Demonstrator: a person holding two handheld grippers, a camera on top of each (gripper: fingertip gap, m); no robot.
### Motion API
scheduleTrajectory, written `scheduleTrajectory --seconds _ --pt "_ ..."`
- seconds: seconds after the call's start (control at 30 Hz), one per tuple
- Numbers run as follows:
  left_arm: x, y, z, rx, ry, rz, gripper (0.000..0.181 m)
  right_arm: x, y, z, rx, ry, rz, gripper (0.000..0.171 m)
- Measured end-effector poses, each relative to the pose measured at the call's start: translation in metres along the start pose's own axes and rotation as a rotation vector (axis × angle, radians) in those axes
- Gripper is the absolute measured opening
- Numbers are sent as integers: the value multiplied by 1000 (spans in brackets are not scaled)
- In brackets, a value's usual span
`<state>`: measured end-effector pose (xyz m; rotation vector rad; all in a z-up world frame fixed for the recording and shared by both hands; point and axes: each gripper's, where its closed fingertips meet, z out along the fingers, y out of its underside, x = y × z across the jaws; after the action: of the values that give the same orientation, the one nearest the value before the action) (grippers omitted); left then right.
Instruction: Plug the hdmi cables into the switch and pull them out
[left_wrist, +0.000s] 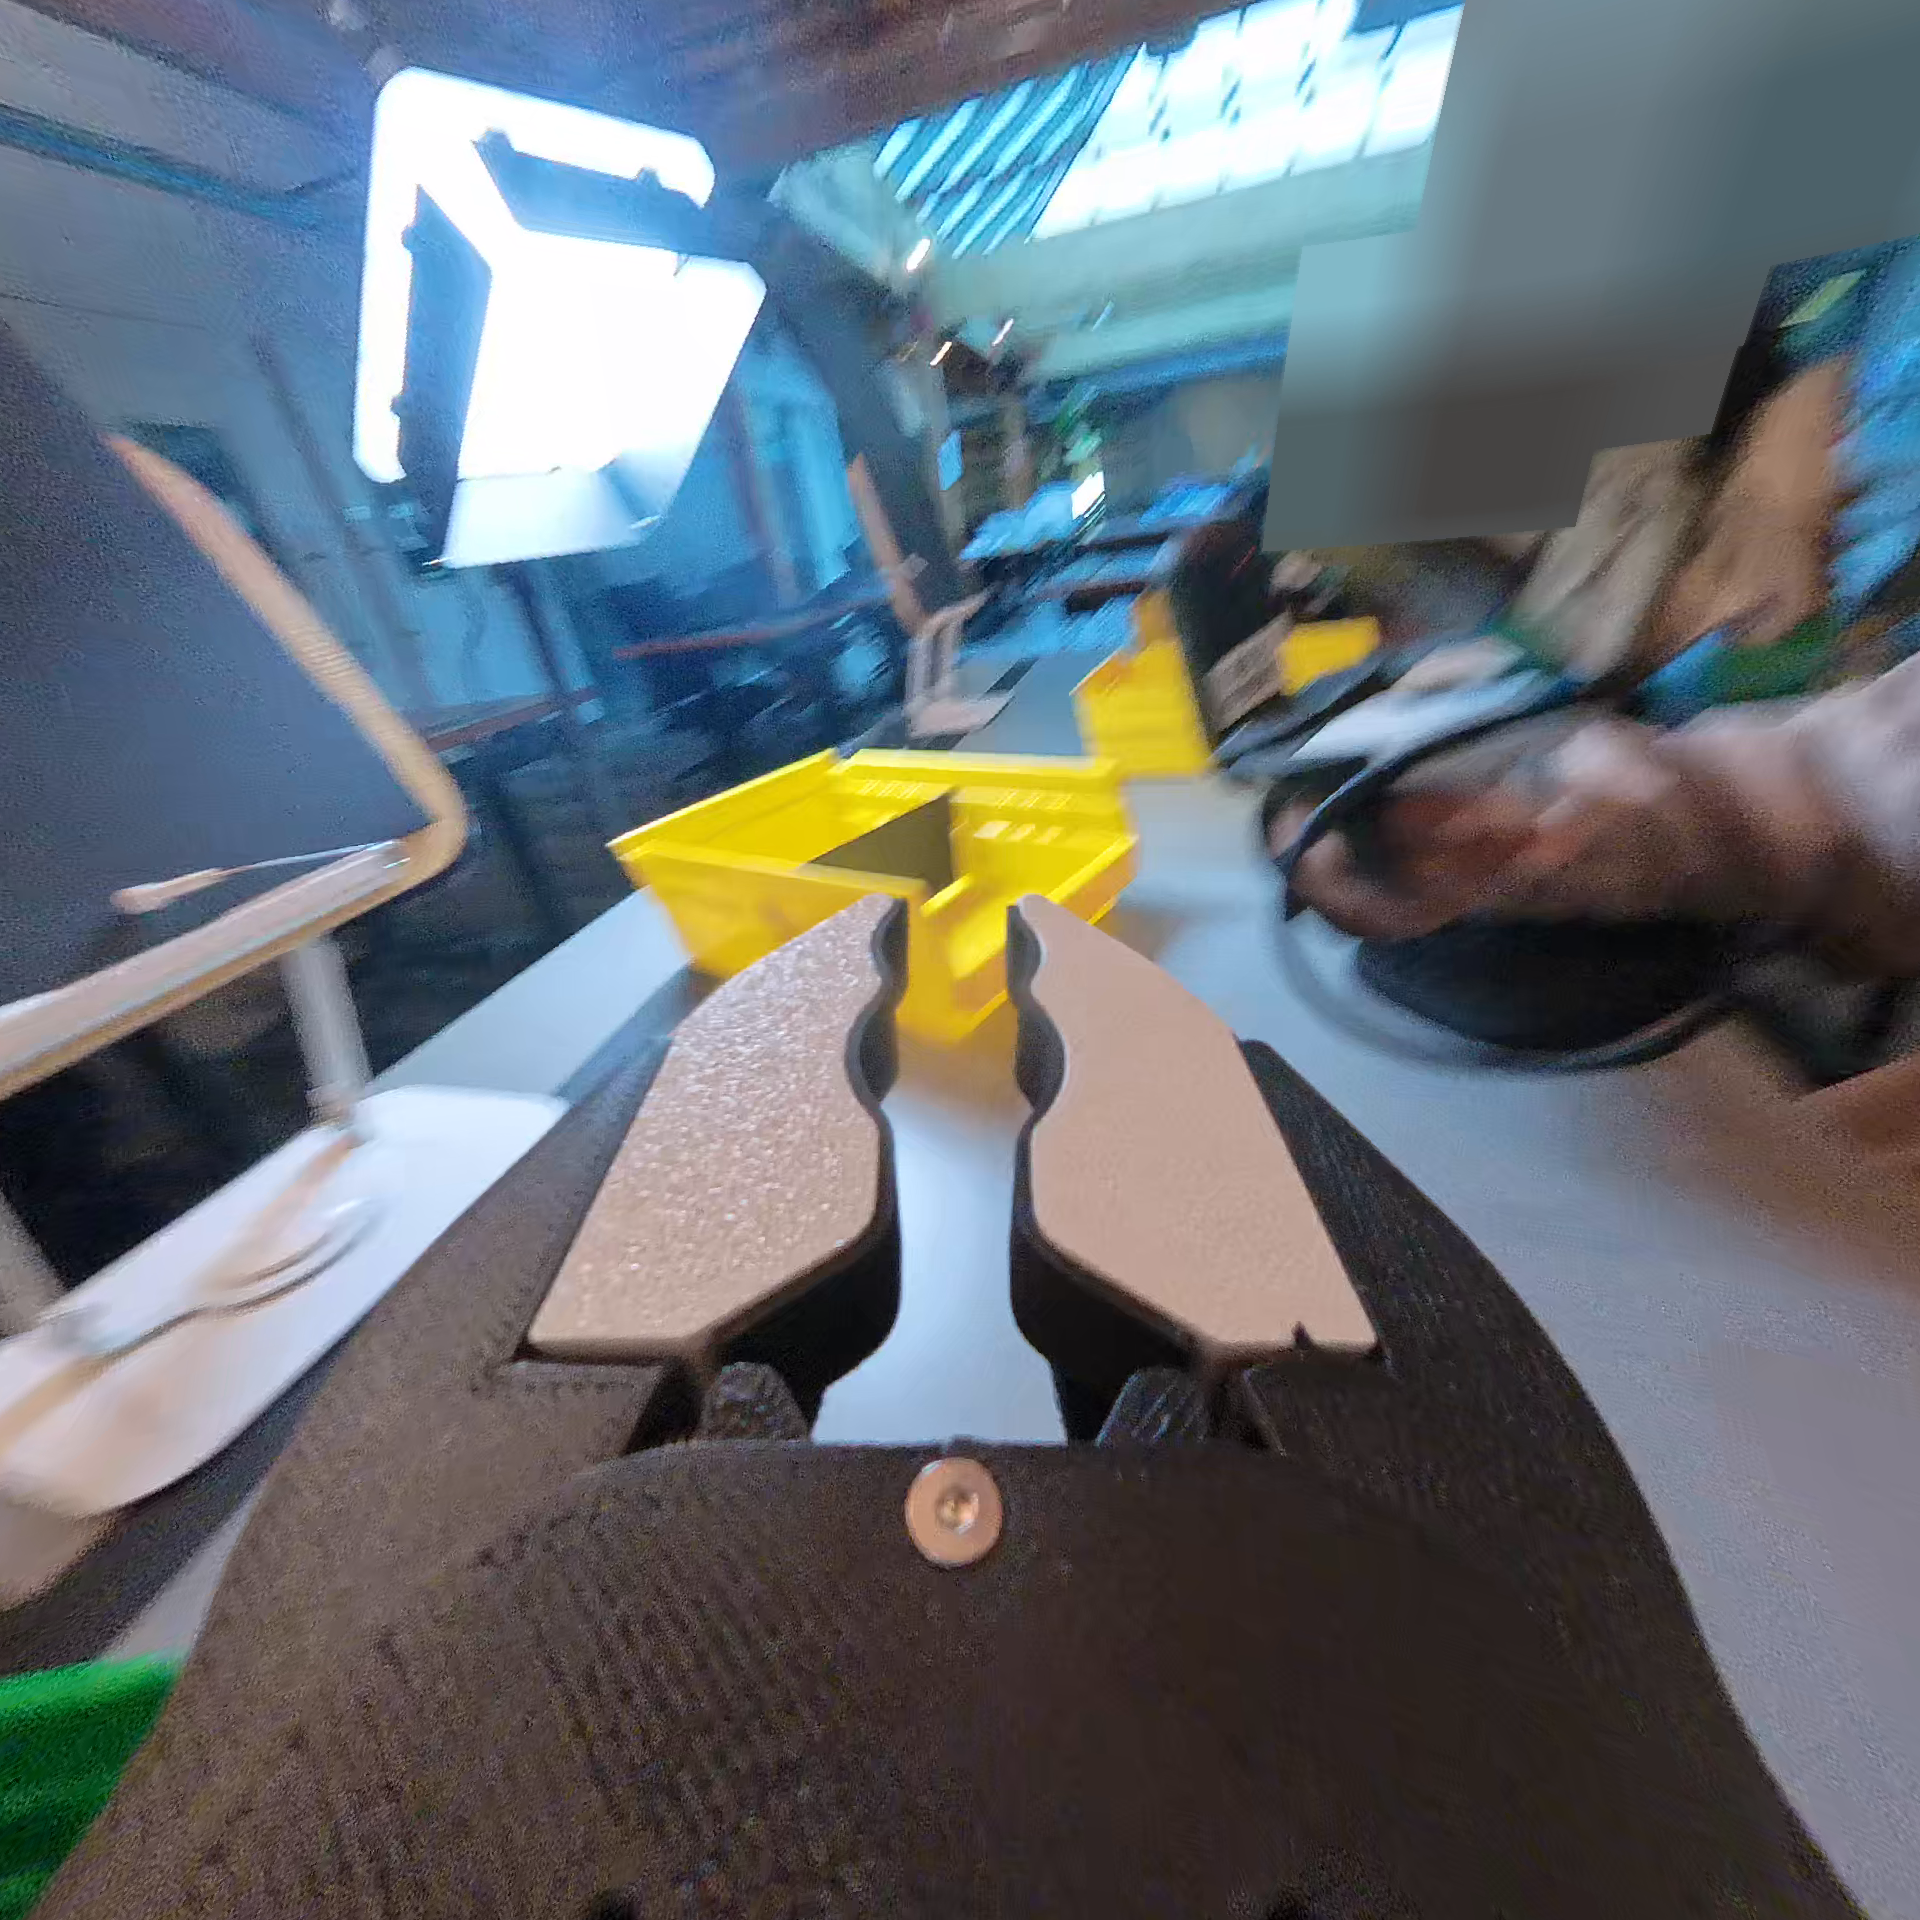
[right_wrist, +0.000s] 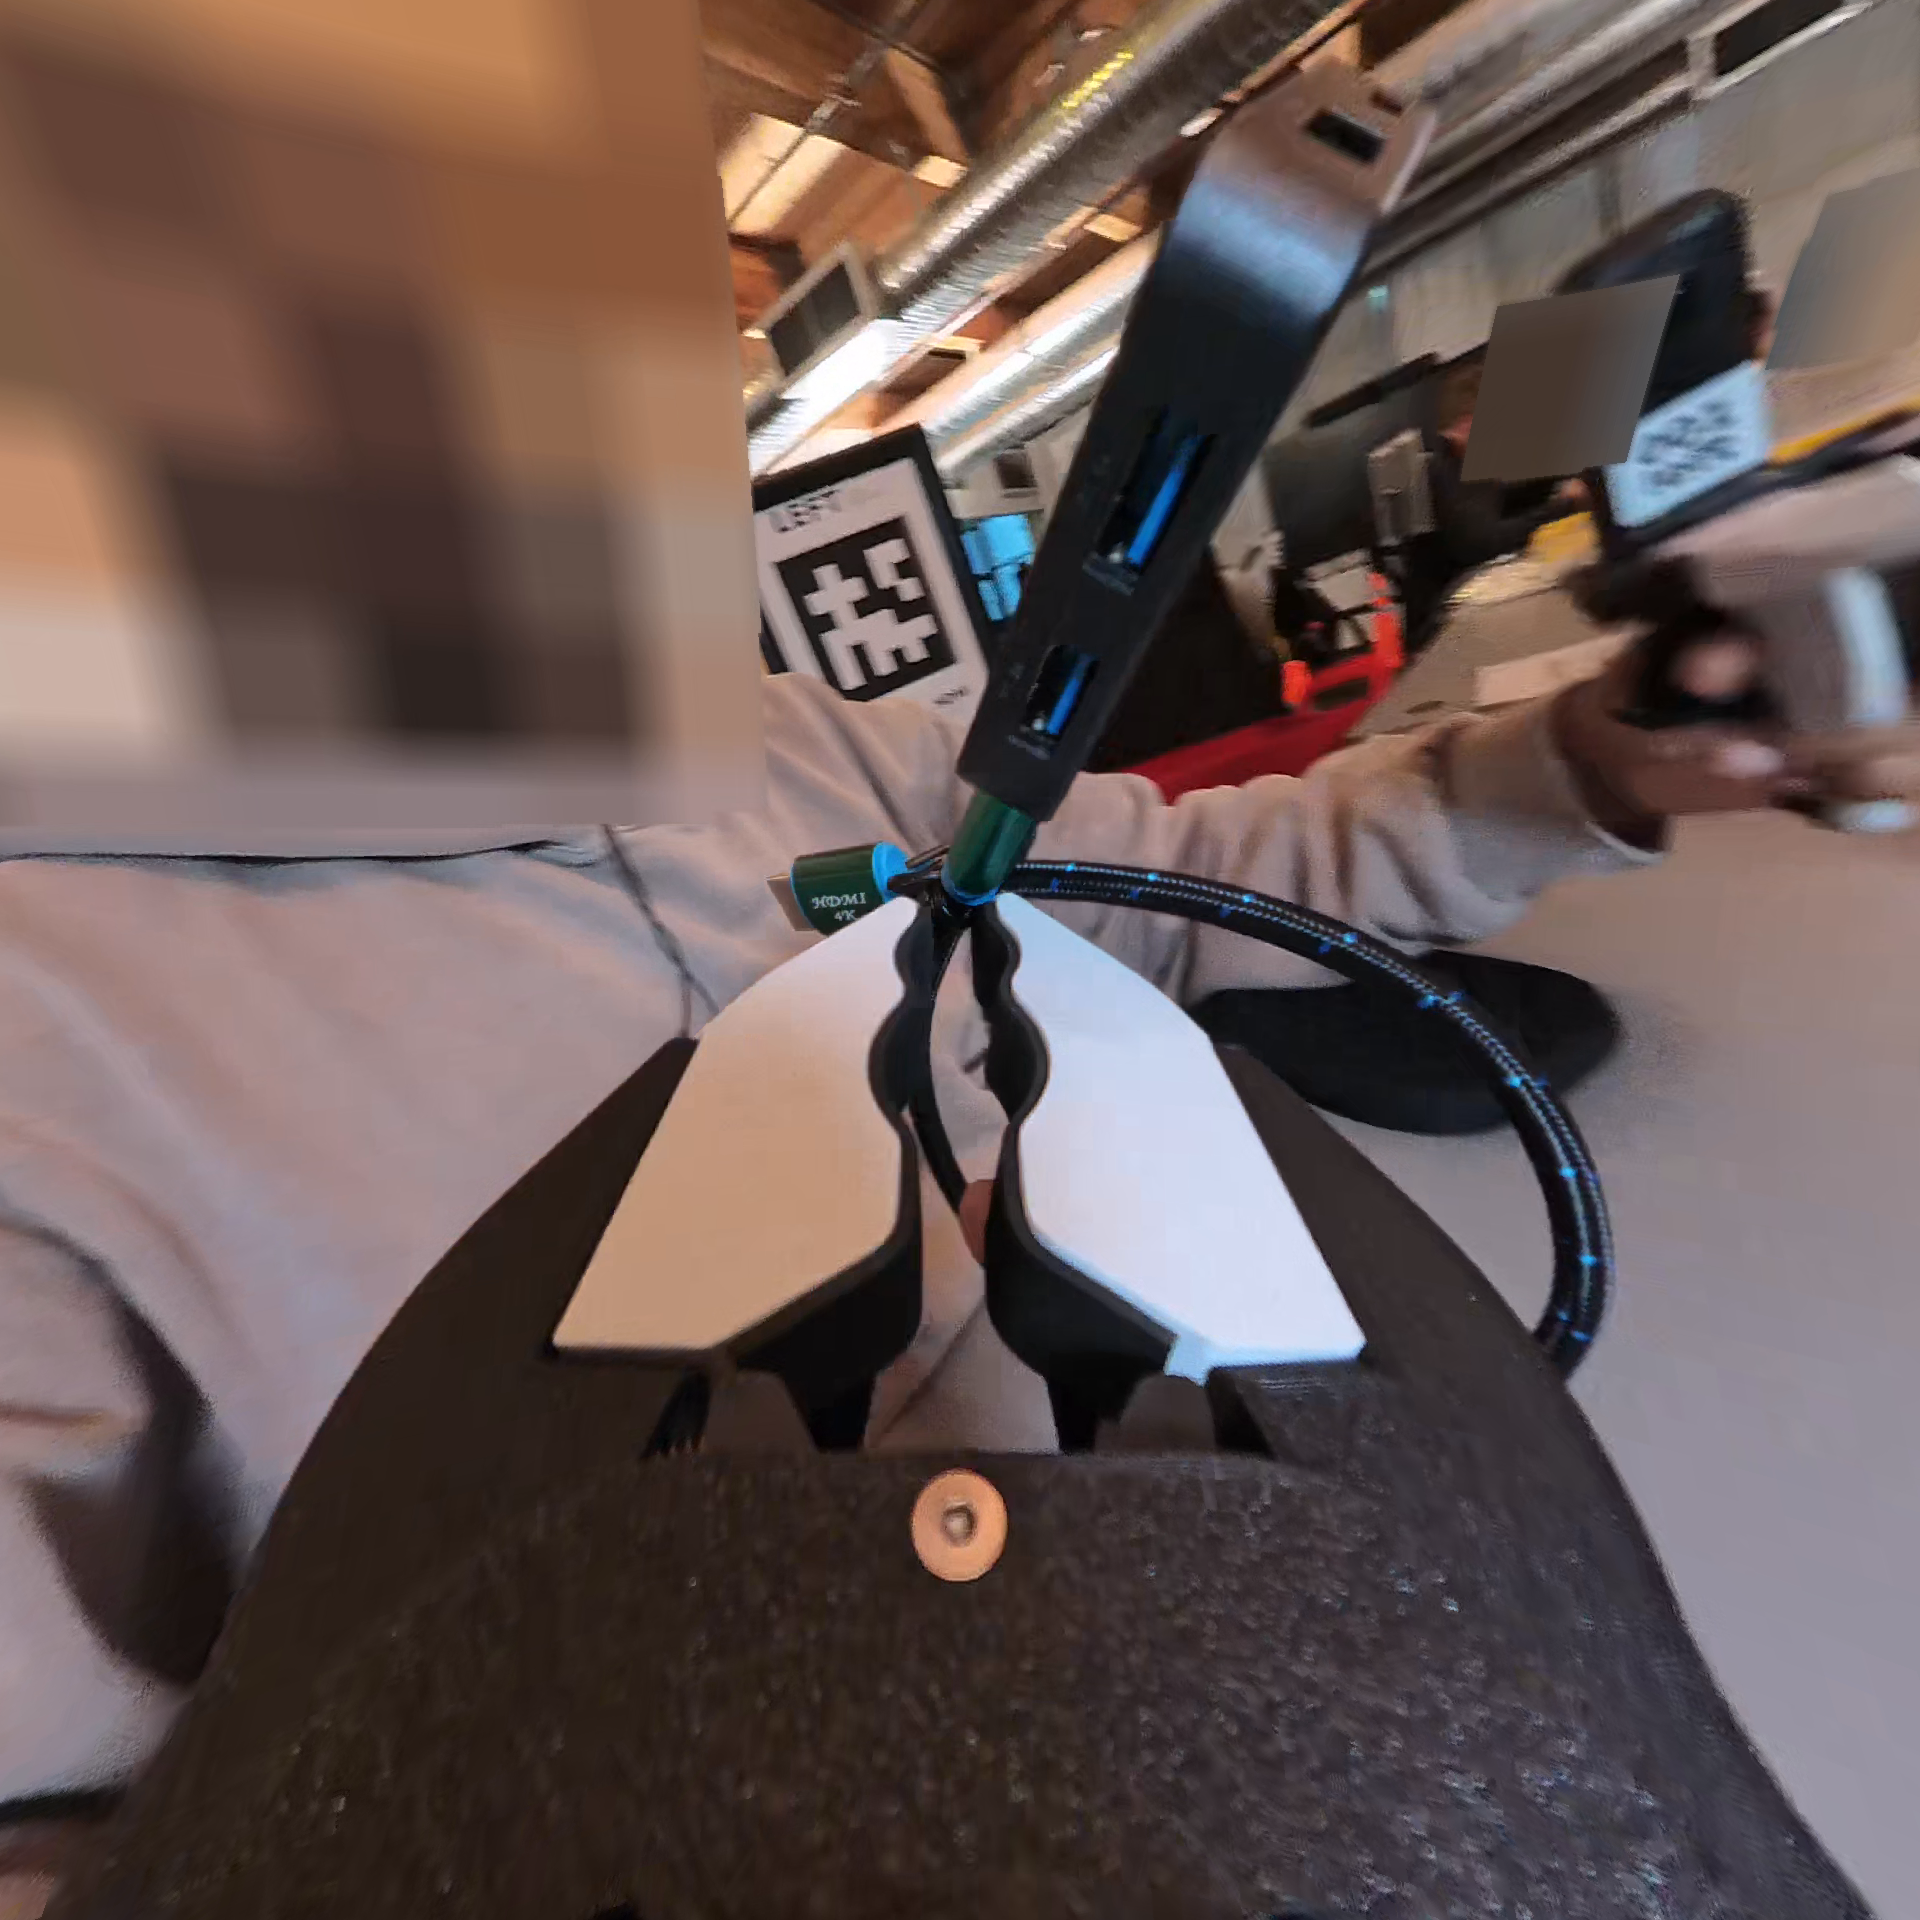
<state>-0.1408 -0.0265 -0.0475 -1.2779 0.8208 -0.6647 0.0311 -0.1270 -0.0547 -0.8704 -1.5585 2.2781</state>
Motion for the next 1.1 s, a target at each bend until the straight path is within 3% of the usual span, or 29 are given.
scheduleTrajectory --seconds 0.07,0.13,0.33,0.5,0.63,0.77,0.83,0.9,1.1 --pt "3 23 10 -105 -34 179 30 -12 3 8 -26 -112 39 7" --pt "35 30 31 -132 61 279 44 -16 13 17 -67 -201 94 7" --pt "126 11 64 -56 379 392 64 -15 48 41 -130 -430 330 6" --pt "162 2 52 11 451 497 60 -9 58 41 -100 -477 448 6" --pt "149 6 50 -25 337 603 44 -6 51 34 -48 -455 447 7" --pt "122 8 45 -72 266 484 35 16 21 15 110 -242 333 15" --pt "109 3 41 -51 247 381 24 34 0 -4 209 -54 270 15" --pt "99 -6 37 11 241 238 14 51 -12 -28 235 165 170 19" --pt "74 3 28 30 176 -44 14 58 -60 -107 227 758 -274 31"
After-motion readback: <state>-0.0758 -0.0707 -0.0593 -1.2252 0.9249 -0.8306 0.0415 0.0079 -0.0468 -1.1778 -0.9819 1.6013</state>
